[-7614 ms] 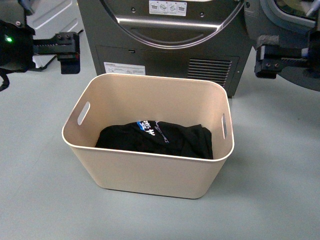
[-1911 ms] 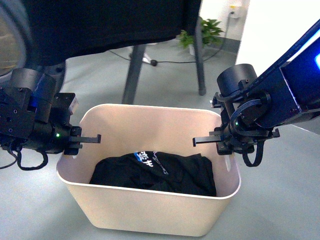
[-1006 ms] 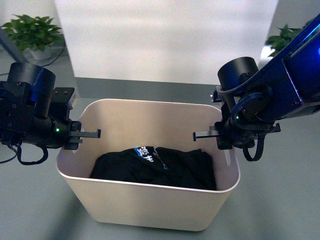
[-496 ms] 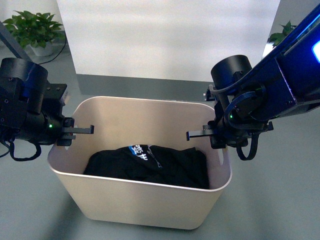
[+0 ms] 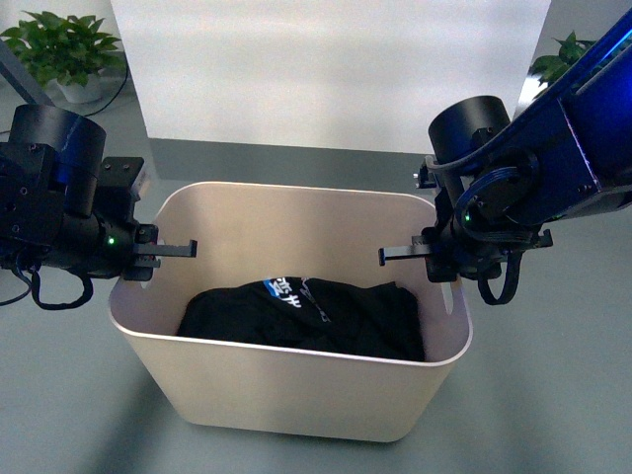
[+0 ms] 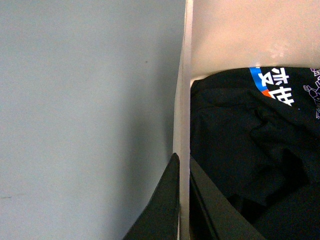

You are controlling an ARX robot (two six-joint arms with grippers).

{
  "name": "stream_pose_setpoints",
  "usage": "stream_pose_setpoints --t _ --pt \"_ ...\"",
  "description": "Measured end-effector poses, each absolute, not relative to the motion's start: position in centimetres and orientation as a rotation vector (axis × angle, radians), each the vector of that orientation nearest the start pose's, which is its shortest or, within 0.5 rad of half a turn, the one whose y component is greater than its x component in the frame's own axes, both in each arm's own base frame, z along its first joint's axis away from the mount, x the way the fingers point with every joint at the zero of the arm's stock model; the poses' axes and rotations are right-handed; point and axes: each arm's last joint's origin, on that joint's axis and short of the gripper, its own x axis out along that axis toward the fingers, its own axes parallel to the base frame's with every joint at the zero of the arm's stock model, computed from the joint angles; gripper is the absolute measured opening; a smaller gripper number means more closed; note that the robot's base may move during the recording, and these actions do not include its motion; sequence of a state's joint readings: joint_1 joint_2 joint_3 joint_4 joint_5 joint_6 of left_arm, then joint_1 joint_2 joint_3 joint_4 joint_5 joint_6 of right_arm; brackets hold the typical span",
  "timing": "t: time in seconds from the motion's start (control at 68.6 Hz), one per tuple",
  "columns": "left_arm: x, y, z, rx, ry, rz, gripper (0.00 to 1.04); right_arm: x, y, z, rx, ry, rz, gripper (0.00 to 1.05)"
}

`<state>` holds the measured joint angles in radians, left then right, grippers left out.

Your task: Move hamper under clothes hanger

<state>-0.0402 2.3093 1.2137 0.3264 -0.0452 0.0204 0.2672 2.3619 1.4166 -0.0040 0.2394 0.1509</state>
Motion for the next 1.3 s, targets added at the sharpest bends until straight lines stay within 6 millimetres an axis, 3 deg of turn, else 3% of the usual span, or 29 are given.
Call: stream_pose_setpoints --t 0.467,0.802,0.846,0.919,1.079,1.123,1.196,1.298 --pt "43.0 -1.9 3.5 0.077 0.797 -0.015 0.04 43.9 11.4 4.0 0.094 0.957 -0.099 0.03" --pt "41.9 -2.2 0.1 0.078 0.868 -0.039 0.04 42.6 10.9 1.0 0.110 1.011 -0.123 0.03" --pt "41.9 -2.2 0.1 0.073 0.874 -0.045 0.10 42.5 10.8 0.9 0.112 1.013 -0.124 0.03" --pt "41.8 -2.2 0.1 0.058 0.879 -0.053 0.21 42.6 10.8 0.9 0.118 1.004 -0.128 0.13" --pt "42.0 -2.3 0.7 0.041 0.864 -0.060 0.50 42.9 10.6 1.2 0.130 0.973 -0.147 0.43" --pt "42.2 -2.3 1.9 0.037 0.840 -0.068 0.62 42.9 10.4 1.8 0.129 0.958 -0.152 0.54" --pt "42.5 -2.4 3.4 0.032 0.808 -0.079 0.72 43.1 10.4 3.0 0.127 0.930 -0.157 0.64" --pt "43.1 -2.6 7.4 0.029 0.724 -0.090 0.90 43.5 10.3 6.5 0.134 0.849 -0.147 0.81"
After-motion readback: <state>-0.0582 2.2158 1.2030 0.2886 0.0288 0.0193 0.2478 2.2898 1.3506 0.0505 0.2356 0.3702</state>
